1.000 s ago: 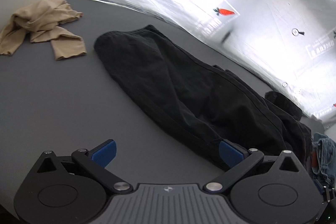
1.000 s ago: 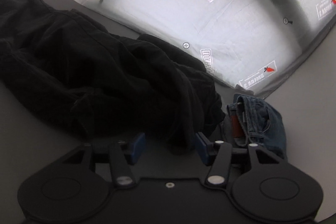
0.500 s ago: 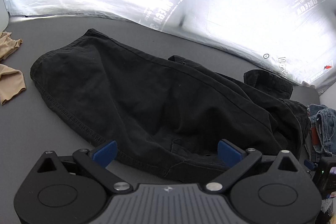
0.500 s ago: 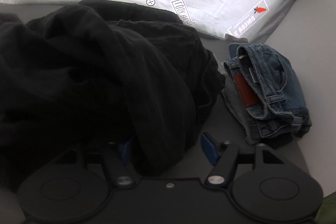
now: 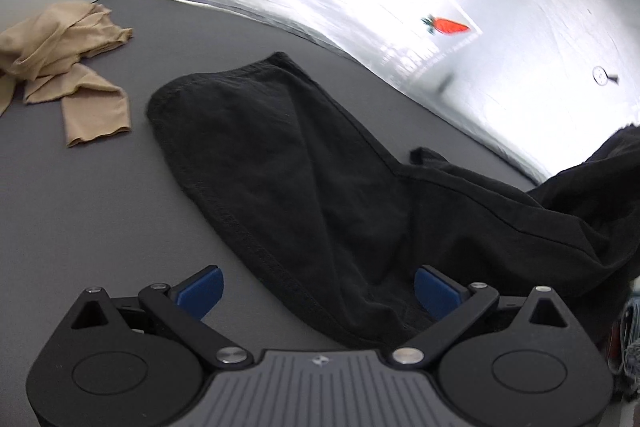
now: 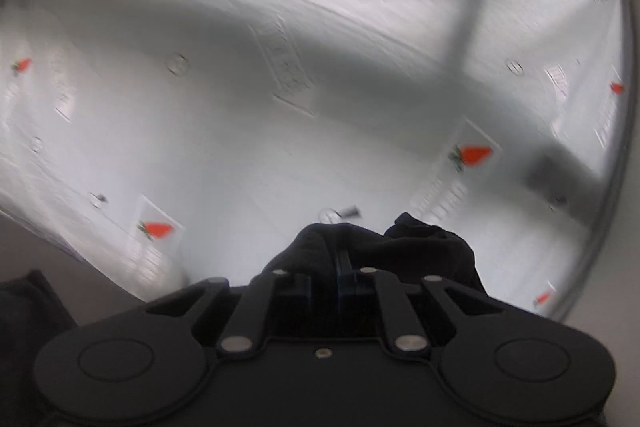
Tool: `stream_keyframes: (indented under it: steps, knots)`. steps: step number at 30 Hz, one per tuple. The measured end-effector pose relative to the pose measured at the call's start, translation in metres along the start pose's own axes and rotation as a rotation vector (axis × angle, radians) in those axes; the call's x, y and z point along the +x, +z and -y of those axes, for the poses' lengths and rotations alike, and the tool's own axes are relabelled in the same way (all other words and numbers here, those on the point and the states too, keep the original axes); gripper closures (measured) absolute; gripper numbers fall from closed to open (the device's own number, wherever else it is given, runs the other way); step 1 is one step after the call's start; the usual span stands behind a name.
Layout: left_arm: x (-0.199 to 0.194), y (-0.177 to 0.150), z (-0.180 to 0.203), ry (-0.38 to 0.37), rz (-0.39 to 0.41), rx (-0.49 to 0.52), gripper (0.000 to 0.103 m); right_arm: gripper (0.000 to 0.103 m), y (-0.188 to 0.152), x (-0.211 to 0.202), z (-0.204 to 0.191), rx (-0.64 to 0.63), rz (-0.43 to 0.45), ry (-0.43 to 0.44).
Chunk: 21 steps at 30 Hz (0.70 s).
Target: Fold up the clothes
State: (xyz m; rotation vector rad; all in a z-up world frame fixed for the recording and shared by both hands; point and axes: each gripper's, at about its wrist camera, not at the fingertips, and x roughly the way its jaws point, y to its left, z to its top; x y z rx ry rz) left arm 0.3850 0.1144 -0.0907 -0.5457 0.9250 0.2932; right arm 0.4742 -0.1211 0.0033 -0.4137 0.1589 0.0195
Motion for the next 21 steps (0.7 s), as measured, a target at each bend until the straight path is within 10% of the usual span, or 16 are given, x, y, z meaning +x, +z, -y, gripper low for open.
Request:
stream_keyframes:
  steps: [4,6,8,13,21]
  knots:
    - [-0.01,0.012,-0.057,0.099,0.038,-0.156,0.002,0.083,0.026,-0.038,-0.108,-0.182,0.135,0.483]
    - [-0.016,0.013,-0.081,0.157,0.053,-0.206,0.002,0.054,0.015,-0.046,-0.135,-0.182,0.045,0.586]
    - [-0.024,0.011,-0.102,0.214,0.073,-0.226,0.002,0.047,0.0,-0.052,-0.147,-0.147,-0.05,0.67]
    - [-0.022,0.007,-0.128,0.288,0.042,-0.198,0.008,0.041,-0.046,-0.052,-0.11,-0.055,-0.249,0.666]
    - [-0.011,0.025,-0.077,0.103,0.062,-0.078,0.015,0.029,-0.062,-0.02,-0.049,0.188,-0.38,0.586]
